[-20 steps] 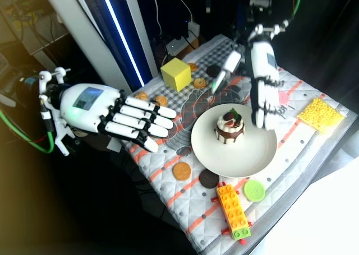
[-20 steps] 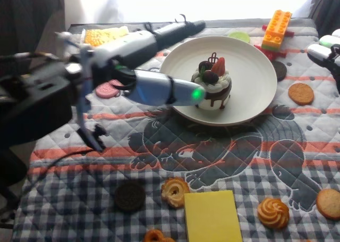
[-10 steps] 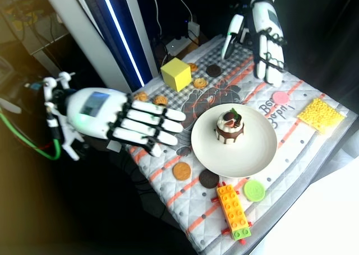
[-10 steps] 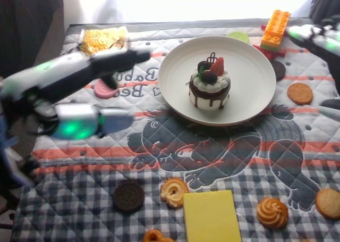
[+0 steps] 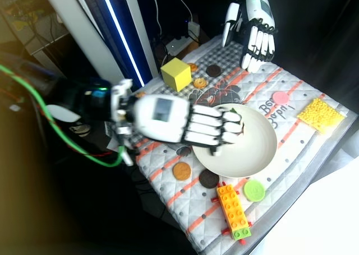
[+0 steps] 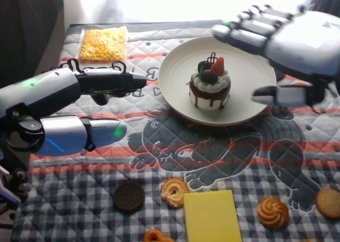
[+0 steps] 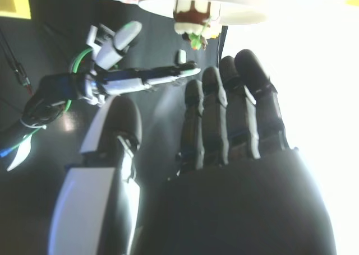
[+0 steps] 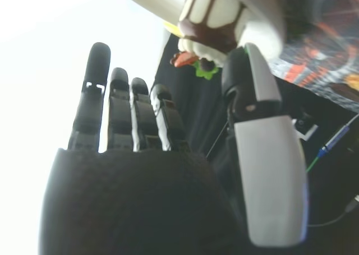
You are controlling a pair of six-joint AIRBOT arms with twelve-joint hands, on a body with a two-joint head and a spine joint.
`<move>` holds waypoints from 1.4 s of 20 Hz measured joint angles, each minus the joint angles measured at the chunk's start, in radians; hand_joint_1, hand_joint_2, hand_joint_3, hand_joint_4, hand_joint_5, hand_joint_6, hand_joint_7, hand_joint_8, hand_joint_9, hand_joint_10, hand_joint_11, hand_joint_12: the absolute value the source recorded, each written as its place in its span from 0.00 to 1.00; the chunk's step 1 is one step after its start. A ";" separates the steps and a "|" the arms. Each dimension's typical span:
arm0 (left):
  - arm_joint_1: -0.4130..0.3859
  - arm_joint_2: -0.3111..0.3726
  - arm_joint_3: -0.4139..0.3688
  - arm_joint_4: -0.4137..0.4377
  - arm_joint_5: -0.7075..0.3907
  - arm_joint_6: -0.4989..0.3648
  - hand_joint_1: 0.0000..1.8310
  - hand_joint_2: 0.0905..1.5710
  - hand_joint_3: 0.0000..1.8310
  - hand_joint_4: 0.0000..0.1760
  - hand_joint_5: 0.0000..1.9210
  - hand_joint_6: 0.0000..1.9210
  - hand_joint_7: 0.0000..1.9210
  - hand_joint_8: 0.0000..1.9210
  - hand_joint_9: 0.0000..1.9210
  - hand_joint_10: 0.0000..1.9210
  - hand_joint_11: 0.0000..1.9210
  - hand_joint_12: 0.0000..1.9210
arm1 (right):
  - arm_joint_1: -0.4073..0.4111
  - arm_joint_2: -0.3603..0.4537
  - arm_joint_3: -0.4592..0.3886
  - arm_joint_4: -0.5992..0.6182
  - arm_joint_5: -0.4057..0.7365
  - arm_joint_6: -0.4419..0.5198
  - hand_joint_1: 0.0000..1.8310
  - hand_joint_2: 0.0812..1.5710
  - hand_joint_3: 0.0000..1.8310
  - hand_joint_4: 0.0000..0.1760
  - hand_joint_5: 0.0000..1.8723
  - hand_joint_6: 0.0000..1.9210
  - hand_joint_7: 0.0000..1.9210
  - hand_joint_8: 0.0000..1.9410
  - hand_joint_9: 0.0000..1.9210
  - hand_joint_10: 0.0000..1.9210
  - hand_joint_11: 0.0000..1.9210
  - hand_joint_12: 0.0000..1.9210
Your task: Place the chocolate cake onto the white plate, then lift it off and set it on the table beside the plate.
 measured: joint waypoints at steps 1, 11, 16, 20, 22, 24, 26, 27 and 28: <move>0.000 -0.003 0.001 0.000 -0.001 -0.003 0.32 0.81 0.00 0.06 0.18 0.03 0.18 0.01 0.09 0.26 0.00 0.74 | 0.014 -0.017 0.010 -0.006 -0.016 -0.011 0.52 0.68 0.00 0.30 0.00 0.00 0.00 0.00 0.00 0.00 0.00 0.27; 0.013 -0.013 0.006 -0.006 -0.019 -0.014 0.28 0.84 0.00 0.05 0.20 0.00 0.18 0.00 0.13 0.12 0.00 0.58 | 0.057 -0.158 0.118 0.001 -0.190 -0.055 0.53 0.65 0.00 0.05 0.03 0.00 0.03 0.00 0.05 0.01 0.00 0.35; 0.020 -0.018 0.011 -0.018 -0.025 -0.014 0.33 0.83 0.00 0.00 0.22 0.01 0.18 0.00 0.15 0.07 0.00 0.57 | 0.061 -0.187 0.149 0.016 -0.195 -0.054 0.65 0.77 0.00 0.00 0.40 0.55 0.42 0.66 0.50 0.74 0.46 0.95; 0.025 -0.025 0.013 -0.023 -0.028 -0.025 0.34 0.85 0.00 0.00 0.20 0.00 0.15 0.00 0.12 0.04 0.00 0.54 | 0.064 -0.187 0.147 0.020 -0.200 -0.051 0.64 0.78 0.00 0.00 0.38 0.67 0.40 0.77 0.37 0.83 0.35 0.99; 0.028 -0.025 0.018 -0.024 -0.037 -0.043 0.34 0.86 0.00 0.00 0.19 0.00 0.15 0.00 0.11 0.03 0.00 0.54 | 0.074 -0.185 0.131 0.020 -0.199 -0.055 0.63 0.80 0.00 0.00 0.36 0.70 0.38 0.80 0.34 0.84 0.33 1.00; 0.031 -0.027 0.019 -0.027 -0.043 -0.049 0.36 0.85 0.00 0.00 0.20 0.00 0.14 0.00 0.11 0.02 0.00 0.50 | 0.080 -0.148 0.072 0.016 -0.145 -0.054 0.65 0.80 0.00 0.00 0.36 0.66 0.39 0.84 0.38 0.97 0.41 1.00; 0.031 -0.027 0.019 -0.026 -0.043 -0.049 0.35 0.85 0.00 0.00 0.20 0.00 0.14 0.00 0.11 0.02 0.00 0.50 | 0.082 -0.105 0.029 0.012 -0.094 -0.054 0.64 0.80 0.00 0.00 0.36 0.69 0.39 0.79 0.35 0.91 0.37 1.00; 0.032 -0.027 0.019 -0.029 -0.045 -0.049 0.33 0.85 0.00 0.00 0.20 0.00 0.14 0.00 0.12 0.02 0.00 0.50 | 0.082 -0.070 0.000 0.012 -0.070 -0.054 0.70 0.79 0.00 0.00 0.35 0.69 0.37 0.74 0.38 0.87 0.37 1.00; 0.038 -0.026 0.019 -0.034 -0.049 -0.049 0.29 0.86 0.00 0.00 0.20 0.00 0.14 0.00 0.12 0.02 0.00 0.51 | 0.081 -0.024 -0.029 0.009 -0.041 -0.053 0.72 0.78 0.00 0.00 0.35 0.71 0.40 0.70 0.37 0.84 0.29 1.00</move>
